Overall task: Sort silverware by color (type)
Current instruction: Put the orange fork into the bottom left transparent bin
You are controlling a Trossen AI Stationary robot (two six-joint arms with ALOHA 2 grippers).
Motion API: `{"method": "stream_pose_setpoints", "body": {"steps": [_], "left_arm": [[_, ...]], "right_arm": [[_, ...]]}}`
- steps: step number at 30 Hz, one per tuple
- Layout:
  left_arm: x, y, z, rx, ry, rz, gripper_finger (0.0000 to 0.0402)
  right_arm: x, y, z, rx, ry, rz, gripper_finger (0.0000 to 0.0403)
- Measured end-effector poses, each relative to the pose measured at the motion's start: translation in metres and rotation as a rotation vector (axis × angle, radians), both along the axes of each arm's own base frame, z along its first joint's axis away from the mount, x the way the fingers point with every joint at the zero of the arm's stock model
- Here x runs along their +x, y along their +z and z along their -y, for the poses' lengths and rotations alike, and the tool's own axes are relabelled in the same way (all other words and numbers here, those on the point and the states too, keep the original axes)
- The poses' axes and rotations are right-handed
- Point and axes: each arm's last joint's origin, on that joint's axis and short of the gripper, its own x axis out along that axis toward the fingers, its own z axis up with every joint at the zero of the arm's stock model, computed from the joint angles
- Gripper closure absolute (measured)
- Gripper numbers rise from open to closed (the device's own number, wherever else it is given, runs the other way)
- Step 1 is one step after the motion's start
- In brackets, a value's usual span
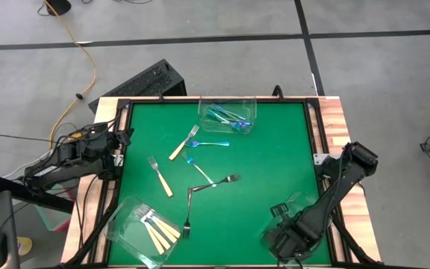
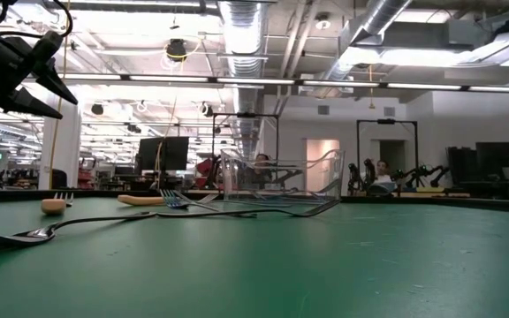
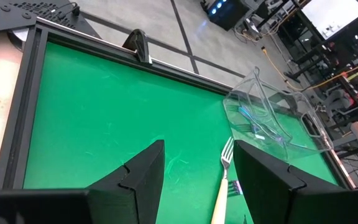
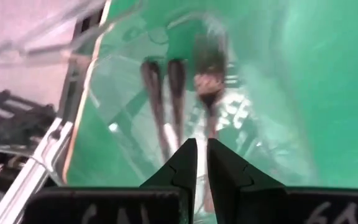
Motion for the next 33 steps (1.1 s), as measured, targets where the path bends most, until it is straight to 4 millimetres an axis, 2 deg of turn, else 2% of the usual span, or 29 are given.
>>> {"method": "stream_pose_setpoints", "body": {"steps": [6,12,16,21,27,33], "left_arm": [[0.000,0.000,0.000,0.000,0.000,0.001,0.0226],[0.000,0.000,0.000,-0.001,0.001,0.002,0.0226],[0.000,0.000,0.000,-0.001,0.000,0.002,0.0226],[0.000,0.000,0.000,-0.006,0.005,0.009,0.0226],[0.000,0.000,0.000,-0.007,0.005,0.010,0.0226],[0.000,0.000,0.000,-0.007,0.005,0.011,0.0226]], "right_arm": [[0.015,0.033,0.021,-0.097,-0.011,0.097,0.0346],[0.021,0.074,0.067,-0.105,-0.118,0.268,0.0346],[0.027,0.102,0.100,-0.099,-0.226,0.471,0.0346],[0.053,0.128,0.129,-0.025,-0.261,0.742,0.0346],[0.092,0.139,0.162,-0.046,-0.286,0.979,0.0346],[0.143,0.121,0.197,-0.109,-0.311,1.092,0.0345]]}}
